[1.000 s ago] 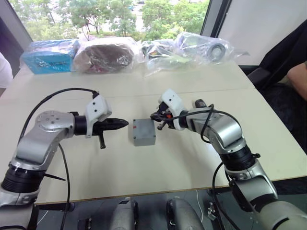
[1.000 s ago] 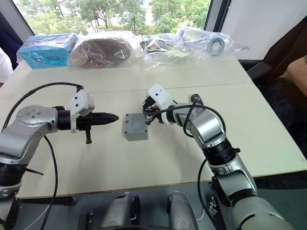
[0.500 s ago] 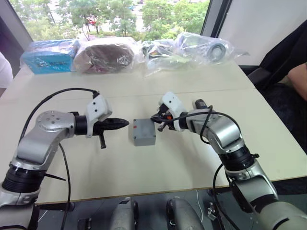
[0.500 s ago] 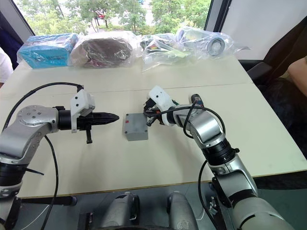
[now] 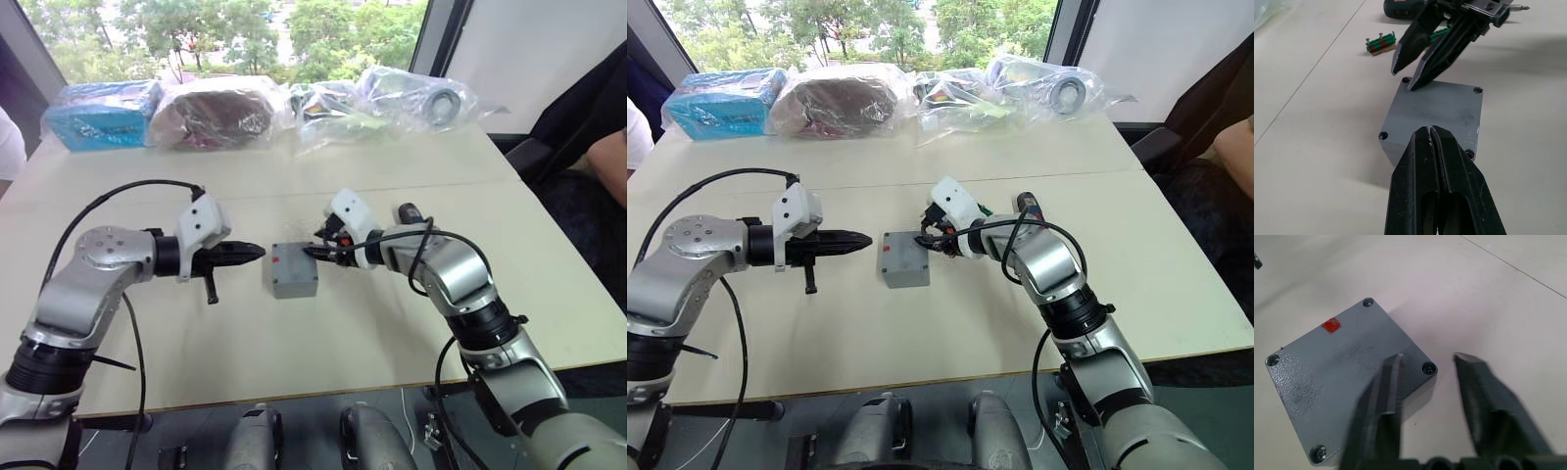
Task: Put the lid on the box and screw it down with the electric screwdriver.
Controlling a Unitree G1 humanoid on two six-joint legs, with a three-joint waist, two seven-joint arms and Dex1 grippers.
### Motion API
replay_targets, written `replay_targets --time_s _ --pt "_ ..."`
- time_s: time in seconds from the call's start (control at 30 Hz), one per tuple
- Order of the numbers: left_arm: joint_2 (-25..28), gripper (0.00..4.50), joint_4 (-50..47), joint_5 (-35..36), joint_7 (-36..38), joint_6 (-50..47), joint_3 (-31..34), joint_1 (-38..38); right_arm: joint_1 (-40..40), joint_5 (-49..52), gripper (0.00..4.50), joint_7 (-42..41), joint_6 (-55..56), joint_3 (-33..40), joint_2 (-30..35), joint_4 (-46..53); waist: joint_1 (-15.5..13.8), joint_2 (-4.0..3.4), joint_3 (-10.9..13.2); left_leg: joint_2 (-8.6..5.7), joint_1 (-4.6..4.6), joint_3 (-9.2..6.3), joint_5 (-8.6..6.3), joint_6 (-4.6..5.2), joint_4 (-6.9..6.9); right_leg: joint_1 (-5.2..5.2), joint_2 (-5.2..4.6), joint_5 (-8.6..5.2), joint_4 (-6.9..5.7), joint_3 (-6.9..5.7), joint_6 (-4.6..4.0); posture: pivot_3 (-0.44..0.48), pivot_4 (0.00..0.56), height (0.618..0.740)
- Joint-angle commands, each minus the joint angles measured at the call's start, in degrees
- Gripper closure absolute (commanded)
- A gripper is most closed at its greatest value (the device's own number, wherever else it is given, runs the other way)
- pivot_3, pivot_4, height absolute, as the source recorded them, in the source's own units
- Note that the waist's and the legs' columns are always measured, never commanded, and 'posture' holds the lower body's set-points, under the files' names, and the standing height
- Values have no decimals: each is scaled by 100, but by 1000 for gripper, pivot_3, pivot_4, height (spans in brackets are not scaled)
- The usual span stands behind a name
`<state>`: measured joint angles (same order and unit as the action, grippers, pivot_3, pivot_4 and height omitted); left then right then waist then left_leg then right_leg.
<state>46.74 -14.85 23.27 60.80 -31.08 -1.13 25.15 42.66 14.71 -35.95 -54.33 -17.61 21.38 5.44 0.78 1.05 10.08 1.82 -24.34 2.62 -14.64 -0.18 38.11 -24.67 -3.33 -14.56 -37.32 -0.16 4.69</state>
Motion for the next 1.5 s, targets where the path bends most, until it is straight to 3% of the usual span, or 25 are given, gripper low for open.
replay_targets --time_s 0.03,0.13,0.27,0.4,0.67,0.93,1.27,1.37,1.5 --pt "-12 4500 -193 98 -7 -2 52 135 -6 -8 975 -28 -84 93 121 217 -1 0 0 0 0 0 0 0 0 0 0 0 0 0 0 0 150 740" --pt "-57 4500 -182 109 -2 8 28 178 113 39 23 -62 -219 235 262 344 -5 0 0 0 0 0 0 0 0 0 0 0 0 0 0 0 150 740" --pt "-160 4500 -196 229 97 65 9 312 696 119 23 -318 -1025 489 1072 457 -24 -4 5 -1 -2 0 0 0 1 0 -4 0 1 0 0 0 150 740" --pt "-313 4500 -388 349 51 -13 -34 528 1219 195 23 -758 -1685 457 2067 -60 -18 -4 5 -3 -2 3 0 0 1 1 -9 0 6 0 0 0 150 740" --pt "-491 4500 -495 380 26 91 -99 618 2167 111 23 -1491 -2569 -665 2874 -1600 29 -5 5 1 1 5 -1 2 -6 -4 6 0 8 7 -1 0 150 740" --pt "-573 4500 -796 439 -72 101 -132 610 2479 -153 23 -2065 -2444 -1729 2755 -2929 -9 -5 5 0 -4 7 -1 2 -5 -7 3 0 9 7 -1 0 150 740" --pt "-628 4500 -872 382 -237 157 -128 427 2809 -886 23 -2050 -1709 -1885 1662 -5232 17 1 2 0 -1 7 -1 1 -2 -4 6 1 7 8 0 0 150 740" --pt "-591 4500 -858 313 -259 210 -159 358 2913 -1073 665 -2067 -1518 -1807 1437 -5642 19 6 -2 0 6 8 -1 1 0 5 5 2 9 7 -2 0 150 740" --pt "-589 4500 -756 220 -244 320 -219 272 3018 -1321 2046 -2111 -1391 -1713 1263 -5844 28 7 -2 0 19 9 -1 1 1 14 5 4 8 8 -4 0 150 740"
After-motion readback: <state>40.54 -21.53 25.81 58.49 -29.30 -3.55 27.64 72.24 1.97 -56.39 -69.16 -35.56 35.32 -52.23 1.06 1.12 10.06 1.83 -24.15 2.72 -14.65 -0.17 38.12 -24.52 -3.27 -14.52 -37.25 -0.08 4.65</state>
